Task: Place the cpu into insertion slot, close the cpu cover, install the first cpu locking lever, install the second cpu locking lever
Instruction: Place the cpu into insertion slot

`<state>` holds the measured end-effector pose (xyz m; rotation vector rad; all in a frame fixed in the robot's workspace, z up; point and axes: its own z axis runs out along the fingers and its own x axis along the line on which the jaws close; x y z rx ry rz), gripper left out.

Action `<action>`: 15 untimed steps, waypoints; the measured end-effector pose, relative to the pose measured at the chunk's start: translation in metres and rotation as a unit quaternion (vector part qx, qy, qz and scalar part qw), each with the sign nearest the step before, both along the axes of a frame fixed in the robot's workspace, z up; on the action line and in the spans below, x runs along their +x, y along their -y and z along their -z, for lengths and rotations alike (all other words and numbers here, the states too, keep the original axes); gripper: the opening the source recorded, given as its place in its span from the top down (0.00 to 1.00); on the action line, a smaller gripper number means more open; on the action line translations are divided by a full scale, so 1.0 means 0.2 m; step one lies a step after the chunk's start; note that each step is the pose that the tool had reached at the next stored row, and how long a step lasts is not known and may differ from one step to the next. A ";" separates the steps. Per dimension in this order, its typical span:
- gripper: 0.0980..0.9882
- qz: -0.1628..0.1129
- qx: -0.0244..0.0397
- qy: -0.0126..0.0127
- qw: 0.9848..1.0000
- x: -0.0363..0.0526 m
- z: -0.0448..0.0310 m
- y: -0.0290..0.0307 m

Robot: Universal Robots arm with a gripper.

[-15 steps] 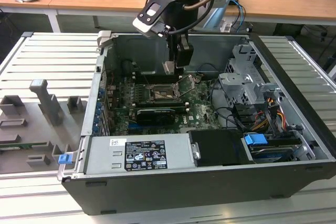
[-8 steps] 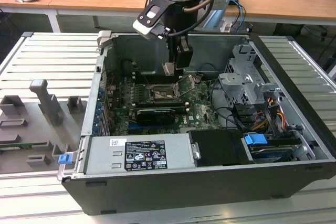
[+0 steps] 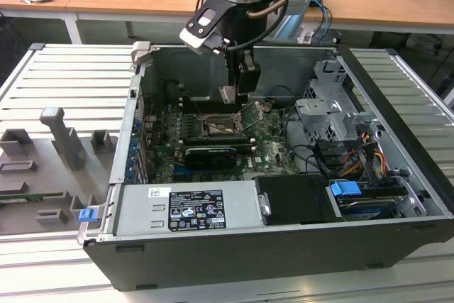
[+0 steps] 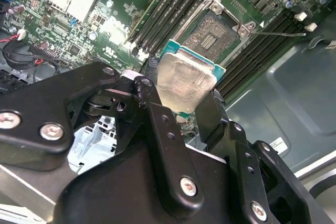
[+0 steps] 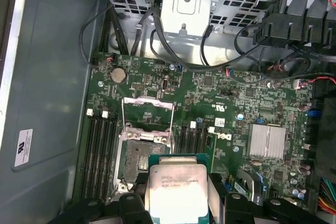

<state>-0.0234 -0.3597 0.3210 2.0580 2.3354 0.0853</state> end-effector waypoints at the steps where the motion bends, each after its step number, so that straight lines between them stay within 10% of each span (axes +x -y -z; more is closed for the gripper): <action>1: 0.52 0.000 -0.001 0.000 1.000 0.000 0.002 0.000; 15: 0.52 0.000 -0.003 0.000 1.000 0.000 0.056 0.000</action>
